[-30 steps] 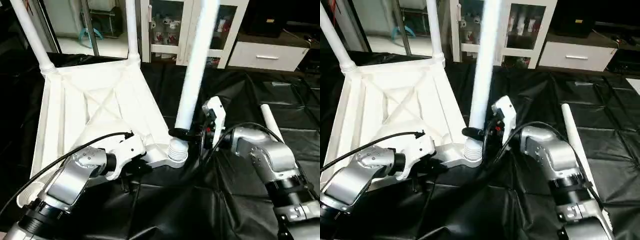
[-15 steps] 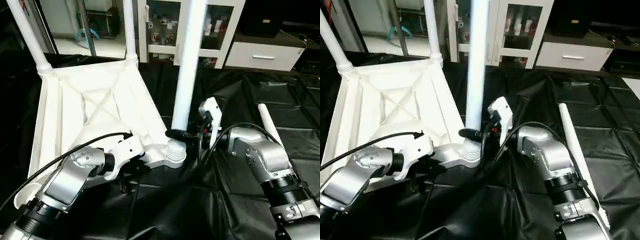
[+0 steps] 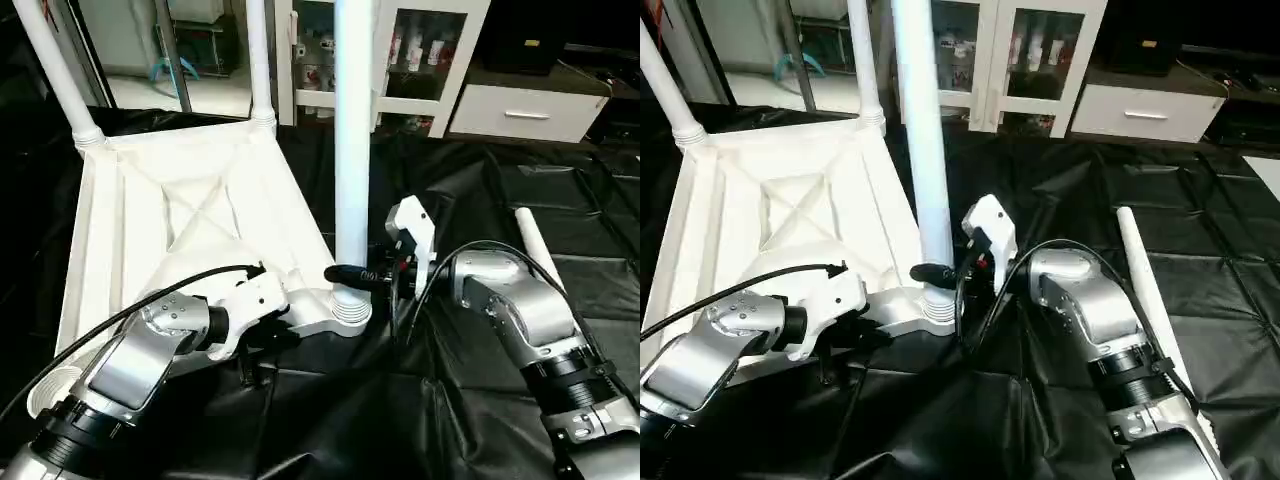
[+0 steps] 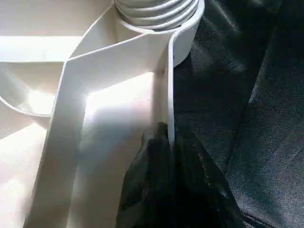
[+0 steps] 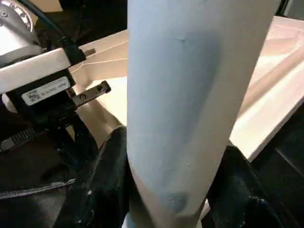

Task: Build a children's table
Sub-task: Insert table leg to table base

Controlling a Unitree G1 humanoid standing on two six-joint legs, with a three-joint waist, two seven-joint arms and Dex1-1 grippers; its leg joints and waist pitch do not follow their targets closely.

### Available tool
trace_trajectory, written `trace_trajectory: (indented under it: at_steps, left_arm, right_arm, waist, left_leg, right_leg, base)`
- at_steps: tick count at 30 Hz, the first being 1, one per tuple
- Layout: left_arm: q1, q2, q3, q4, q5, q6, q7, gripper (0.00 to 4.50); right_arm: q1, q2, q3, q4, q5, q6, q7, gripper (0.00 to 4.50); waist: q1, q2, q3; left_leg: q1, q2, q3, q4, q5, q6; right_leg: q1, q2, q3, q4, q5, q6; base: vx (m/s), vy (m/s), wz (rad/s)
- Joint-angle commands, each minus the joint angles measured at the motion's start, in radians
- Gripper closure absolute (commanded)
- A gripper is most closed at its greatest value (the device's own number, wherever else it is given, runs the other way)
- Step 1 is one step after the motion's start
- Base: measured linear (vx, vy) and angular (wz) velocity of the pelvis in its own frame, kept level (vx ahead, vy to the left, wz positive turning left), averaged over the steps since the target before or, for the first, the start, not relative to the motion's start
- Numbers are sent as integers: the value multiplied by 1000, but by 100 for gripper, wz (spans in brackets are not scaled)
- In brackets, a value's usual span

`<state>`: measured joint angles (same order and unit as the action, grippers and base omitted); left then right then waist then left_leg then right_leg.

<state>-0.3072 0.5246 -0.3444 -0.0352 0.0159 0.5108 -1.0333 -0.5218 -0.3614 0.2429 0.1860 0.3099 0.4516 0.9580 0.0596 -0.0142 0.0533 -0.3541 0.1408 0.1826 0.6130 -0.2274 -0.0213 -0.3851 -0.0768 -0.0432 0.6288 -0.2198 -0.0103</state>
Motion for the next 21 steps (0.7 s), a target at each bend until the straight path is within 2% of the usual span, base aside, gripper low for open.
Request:
trace_trajectory:
  at_steps: [1,5,10,15,21]
  left_arm:
    - [1,-15,-40,-20,-36,-17,-36,450]
    - [0,-16,-39,-18,-36,-16,-34,450]
    - [0,-15,-38,-18,-34,-16,-33,450]
    - [-4,-14,-38,-15,-31,-15,-31,450]
    - [-6,-11,-35,-8,-31,-16,-29,450]
  right_arm:
    - [22,-12,45,6,-38,-1,7,265]
    - [35,-11,47,9,-51,-17,9,265]
    - [42,-9,44,15,-53,-24,5,265]
    - [51,14,-5,37,-34,-25,-31,265]
    - [65,42,-74,79,2,-8,-84,265]
  waist:
    - [2,-3,-60]
    - [1,-3,-60]
    - [1,-3,-60]
    - [0,-4,-61]
    - [0,-2,-59]
  left_leg:
    - [7,87,-32,-73,-11,71]
    - [8,87,-32,-74,-17,70]
    - [10,88,-33,-76,-46,53]
    - [9,87,-33,-76,-40,56]
    - [11,88,-35,-80,-79,33]
  right_leg:
    - [44,-83,50,-53,33,-297]
    - [43,-82,50,-54,34,-297]
    - [43,-82,50,-56,11,-293]
    - [44,-83,51,-55,35,-298]
    - [43,-82,51,-59,-6,-292]
  base:
    - [0,0,0]
    - [0,0,0]
    - [0,0,0]
    - [0,0,0]
    - [0,0,0]
